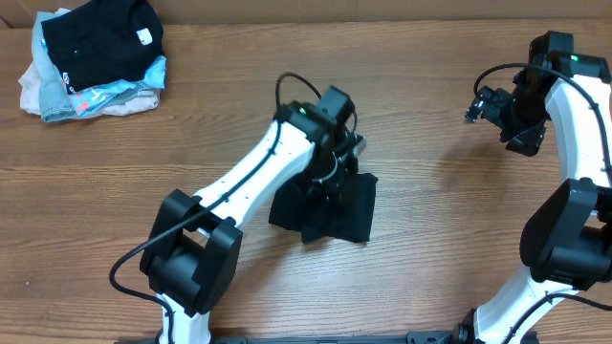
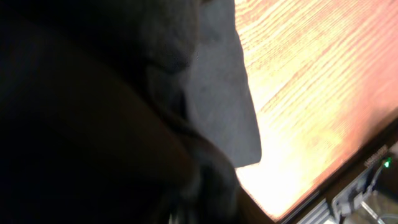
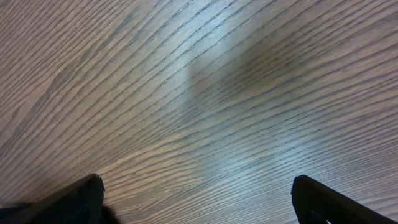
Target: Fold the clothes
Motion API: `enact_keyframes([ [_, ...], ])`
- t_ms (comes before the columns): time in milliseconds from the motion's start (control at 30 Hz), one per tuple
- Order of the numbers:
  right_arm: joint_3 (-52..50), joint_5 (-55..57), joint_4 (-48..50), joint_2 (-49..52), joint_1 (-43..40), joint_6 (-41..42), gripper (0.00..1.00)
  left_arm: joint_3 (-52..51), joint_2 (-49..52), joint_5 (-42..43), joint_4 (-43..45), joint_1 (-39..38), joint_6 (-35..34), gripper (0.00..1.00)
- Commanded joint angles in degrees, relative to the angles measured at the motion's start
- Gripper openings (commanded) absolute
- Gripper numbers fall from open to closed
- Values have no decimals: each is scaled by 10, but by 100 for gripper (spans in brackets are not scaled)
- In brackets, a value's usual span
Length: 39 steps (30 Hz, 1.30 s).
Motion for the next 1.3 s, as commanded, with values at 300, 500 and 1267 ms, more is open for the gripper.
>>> enact_keyframes([
  [300, 14, -5, 2, -13, -1, 0, 100, -33, -6, 61, 105, -36, -38, 86],
  [500, 14, -5, 2, -13, -1, 0, 100, 44, -6, 77, 89, -39, -17, 70],
  [1267, 14, -5, 2, -13, -1, 0, 100, 32, -6, -30, -12, -31, -76, 67],
])
